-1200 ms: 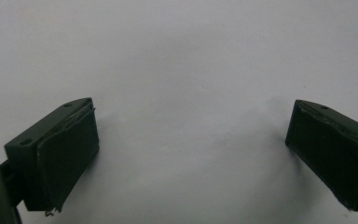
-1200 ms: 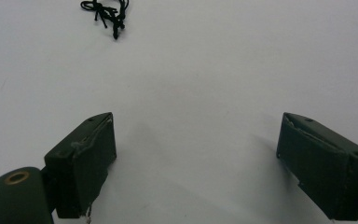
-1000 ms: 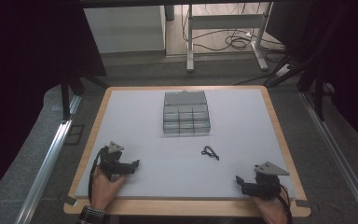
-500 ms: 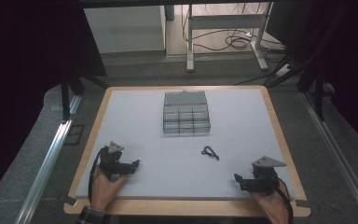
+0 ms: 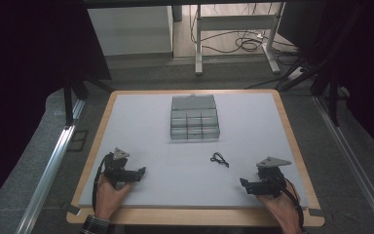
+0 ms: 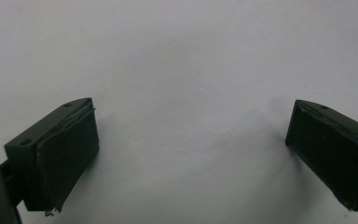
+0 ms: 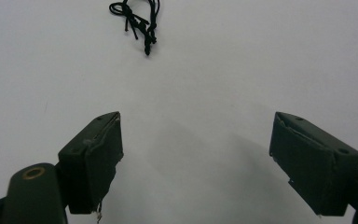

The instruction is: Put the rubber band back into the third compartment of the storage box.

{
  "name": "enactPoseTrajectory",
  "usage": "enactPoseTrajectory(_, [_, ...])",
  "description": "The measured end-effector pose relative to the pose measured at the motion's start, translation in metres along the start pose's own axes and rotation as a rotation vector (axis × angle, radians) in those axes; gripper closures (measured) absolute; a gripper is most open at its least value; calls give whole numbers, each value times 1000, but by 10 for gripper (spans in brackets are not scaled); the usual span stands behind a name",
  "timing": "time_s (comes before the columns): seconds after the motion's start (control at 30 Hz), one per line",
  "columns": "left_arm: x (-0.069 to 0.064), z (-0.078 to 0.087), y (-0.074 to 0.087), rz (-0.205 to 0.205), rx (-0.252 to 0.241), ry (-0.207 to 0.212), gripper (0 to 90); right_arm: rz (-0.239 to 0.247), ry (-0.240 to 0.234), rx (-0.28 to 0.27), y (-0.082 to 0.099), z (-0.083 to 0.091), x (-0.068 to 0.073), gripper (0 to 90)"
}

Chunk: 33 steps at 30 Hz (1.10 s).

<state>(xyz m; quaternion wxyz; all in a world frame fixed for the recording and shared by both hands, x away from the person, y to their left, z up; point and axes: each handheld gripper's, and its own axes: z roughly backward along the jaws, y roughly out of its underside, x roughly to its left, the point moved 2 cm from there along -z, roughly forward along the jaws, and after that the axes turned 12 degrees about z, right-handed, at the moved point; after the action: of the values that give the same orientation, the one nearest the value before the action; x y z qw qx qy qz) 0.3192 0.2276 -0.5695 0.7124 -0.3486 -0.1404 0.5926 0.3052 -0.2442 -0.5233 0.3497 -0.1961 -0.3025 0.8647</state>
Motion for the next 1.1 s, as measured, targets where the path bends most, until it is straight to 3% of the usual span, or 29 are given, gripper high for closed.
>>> enactPoseTrajectory(0.37, [0,0,0,1,0,0,23,21,-53,73,-14,-9,-5,172])
enactPoseTrajectory(0.63, [0,0,0,0,0,0,23,15,-50,83,-22,-13,-10,185])
enactPoseTrajectory(1.1, [0,0,0,1,0,1,23,69,-107,173,-46,-24,-14,285])
